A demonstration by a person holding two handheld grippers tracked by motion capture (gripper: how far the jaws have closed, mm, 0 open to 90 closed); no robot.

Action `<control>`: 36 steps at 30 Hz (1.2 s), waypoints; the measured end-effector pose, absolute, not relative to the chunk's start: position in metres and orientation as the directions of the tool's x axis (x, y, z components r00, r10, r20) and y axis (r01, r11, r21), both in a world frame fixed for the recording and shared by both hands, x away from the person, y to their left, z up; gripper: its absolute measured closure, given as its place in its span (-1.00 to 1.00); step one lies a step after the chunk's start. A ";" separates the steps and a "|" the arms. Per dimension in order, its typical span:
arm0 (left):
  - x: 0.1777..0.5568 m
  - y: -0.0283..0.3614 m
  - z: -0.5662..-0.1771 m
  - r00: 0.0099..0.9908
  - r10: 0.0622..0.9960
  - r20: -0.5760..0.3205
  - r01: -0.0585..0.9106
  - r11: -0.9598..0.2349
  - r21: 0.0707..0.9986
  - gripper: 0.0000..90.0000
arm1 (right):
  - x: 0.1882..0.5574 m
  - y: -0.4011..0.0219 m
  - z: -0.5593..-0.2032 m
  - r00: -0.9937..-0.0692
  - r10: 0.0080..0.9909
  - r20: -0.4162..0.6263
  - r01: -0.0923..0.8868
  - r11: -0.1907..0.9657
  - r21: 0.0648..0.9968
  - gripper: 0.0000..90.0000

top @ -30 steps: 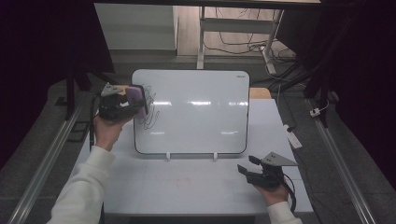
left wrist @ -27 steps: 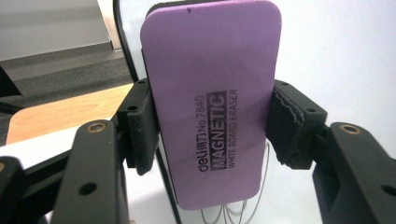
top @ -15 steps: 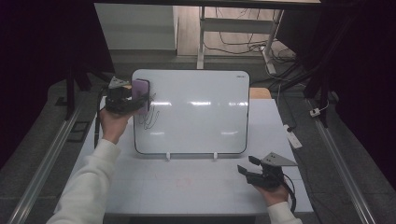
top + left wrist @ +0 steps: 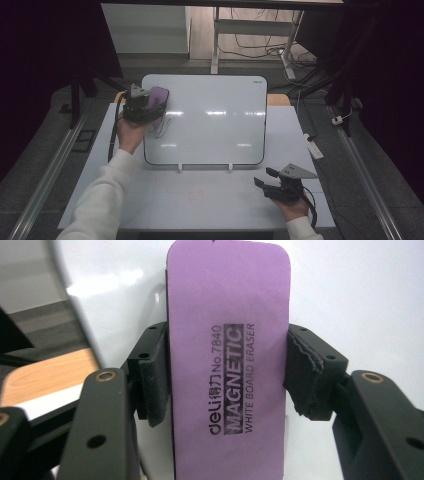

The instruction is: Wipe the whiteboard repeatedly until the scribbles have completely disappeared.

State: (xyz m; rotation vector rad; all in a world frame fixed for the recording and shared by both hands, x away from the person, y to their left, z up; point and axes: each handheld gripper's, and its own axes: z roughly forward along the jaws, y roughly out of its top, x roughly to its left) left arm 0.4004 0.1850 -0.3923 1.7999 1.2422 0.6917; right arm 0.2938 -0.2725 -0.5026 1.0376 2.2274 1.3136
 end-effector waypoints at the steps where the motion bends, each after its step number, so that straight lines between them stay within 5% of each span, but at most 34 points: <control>1: 0.399 0.181 -0.394 0.370 0.929 -0.005 0.478 -0.185 0.859 -0.09 | 0.294 -0.272 -0.503 -0.670 0.740 0.060 0.412 0.303 0.859 -0.20; 22: 0.412 0.194 -0.377 0.308 0.949 0.064 0.461 -0.208 0.863 -0.09 | 0.295 -0.276 -0.503 -0.664 0.744 0.077 0.420 0.286 0.861 -0.20; 36: 0.402 0.164 -0.392 0.418 0.905 0.076 0.444 -0.276 0.852 -0.09 | 0.294 -0.275 -0.504 -0.665 0.742 0.081 0.425 0.287 0.859 -0.20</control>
